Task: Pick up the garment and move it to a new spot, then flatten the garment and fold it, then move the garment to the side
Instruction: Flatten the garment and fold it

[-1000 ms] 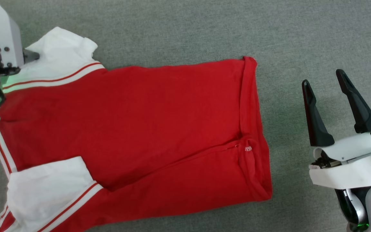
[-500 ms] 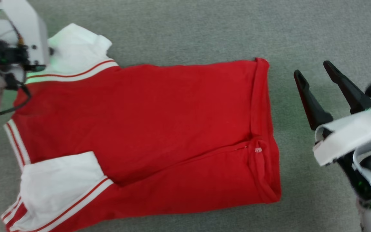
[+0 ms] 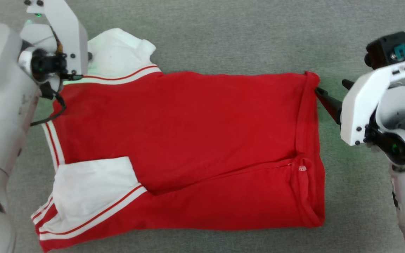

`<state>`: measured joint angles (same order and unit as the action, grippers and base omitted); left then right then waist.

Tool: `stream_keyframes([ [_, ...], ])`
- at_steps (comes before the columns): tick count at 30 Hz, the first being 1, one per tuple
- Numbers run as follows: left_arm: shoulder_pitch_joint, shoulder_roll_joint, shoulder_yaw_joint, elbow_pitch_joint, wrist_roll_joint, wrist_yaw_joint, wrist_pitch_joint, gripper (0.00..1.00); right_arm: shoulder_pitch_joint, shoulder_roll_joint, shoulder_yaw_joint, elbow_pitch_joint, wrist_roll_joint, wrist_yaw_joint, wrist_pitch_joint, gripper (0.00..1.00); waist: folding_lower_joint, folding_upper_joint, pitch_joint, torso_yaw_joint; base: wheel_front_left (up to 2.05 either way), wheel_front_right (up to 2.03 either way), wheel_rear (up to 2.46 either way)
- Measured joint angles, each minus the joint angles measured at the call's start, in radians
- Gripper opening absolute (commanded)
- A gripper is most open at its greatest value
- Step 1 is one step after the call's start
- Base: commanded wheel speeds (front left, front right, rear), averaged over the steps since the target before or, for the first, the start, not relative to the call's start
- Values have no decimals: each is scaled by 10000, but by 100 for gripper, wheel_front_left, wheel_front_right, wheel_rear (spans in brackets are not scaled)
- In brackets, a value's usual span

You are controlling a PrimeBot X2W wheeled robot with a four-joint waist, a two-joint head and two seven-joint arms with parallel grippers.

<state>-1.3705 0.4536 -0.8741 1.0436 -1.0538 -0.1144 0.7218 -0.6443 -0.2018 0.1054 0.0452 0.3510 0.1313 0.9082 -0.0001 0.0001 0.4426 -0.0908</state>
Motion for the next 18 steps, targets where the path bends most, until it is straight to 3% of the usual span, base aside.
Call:
stream_keyframes([
  [10,-84,-278,-130,253,-59,-102,-228,0,-1184,303,192,2272,-550,0,1241,100,1,0,60,221,0,0,0],
  [11,-88,-288,-144,278,-77,-104,-230,0,-1302,334,201,2456,-556,0,1338,75,1,0,79,221,0,0,0],
  [12,-105,-303,-155,293,-92,-104,-245,0,-1429,378,203,2594,-573,0,1398,42,1,0,99,222,0,0,0],
  [14,-175,-318,-176,318,-105,-132,-272,0,-1694,447,234,2897,-627,0,1475,0,1,0,147,222,0,0,0],
  [18,-232,-343,-217,364,-148,-134,-291,0,-2137,483,288,3440,-708,2,1569,0,0,0,228,226,0,0,0],
])
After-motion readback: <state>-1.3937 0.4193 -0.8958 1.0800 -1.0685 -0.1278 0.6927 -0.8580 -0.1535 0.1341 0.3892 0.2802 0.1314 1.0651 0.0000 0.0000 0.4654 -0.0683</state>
